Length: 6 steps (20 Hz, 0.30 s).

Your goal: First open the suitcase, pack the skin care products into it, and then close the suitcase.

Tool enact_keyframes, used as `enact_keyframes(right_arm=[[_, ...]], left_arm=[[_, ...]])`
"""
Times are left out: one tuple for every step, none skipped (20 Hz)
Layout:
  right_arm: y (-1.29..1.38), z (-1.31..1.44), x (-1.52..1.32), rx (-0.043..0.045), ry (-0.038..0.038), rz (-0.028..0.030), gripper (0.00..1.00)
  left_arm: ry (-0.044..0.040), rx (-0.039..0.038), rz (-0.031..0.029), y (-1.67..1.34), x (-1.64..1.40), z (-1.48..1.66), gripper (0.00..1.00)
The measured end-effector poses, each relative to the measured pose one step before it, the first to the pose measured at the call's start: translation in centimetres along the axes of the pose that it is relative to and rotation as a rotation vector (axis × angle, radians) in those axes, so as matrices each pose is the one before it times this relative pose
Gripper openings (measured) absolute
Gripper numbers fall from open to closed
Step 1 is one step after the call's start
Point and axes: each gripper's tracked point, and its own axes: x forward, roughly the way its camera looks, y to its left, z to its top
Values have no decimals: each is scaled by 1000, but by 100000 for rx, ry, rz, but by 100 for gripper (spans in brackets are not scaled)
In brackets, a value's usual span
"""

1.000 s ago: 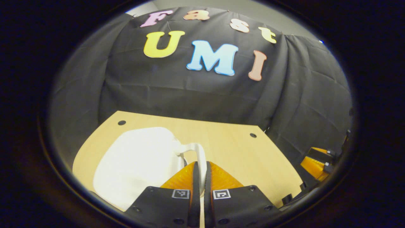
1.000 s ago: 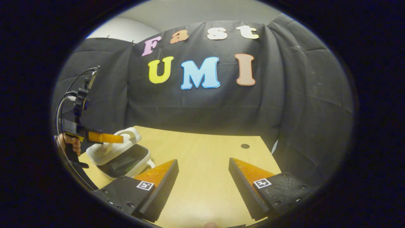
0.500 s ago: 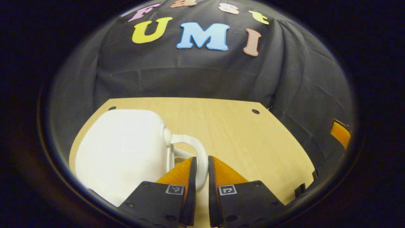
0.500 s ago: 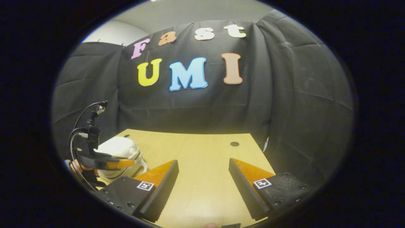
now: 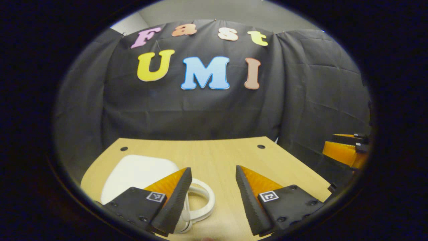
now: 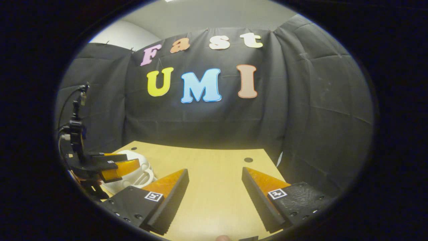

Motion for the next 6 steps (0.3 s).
enact_keyframes(right_arm=[[207,369,-186,-109,-1891,-1126,98],[231,507,-257,142,-1943,-1119,98],[222,170,-265,131,-1264,-1152,98],[210,87,-190,-102,-487,-935,97],[279,-47,-158,-396,-57,-627,97],[189,14,-129,-736,35,-744,97]], left_arm=[[-4831,645,1392,281,-1344,1709,87],[-4602,-269,485,203,-740,1354,88],[-3726,-720,597,31,-759,1449,92],[-2186,-291,1250,424,-497,242,92],[-996,-141,943,431,-463,268,94],[-531,-68,720,494,-254,179,96]])
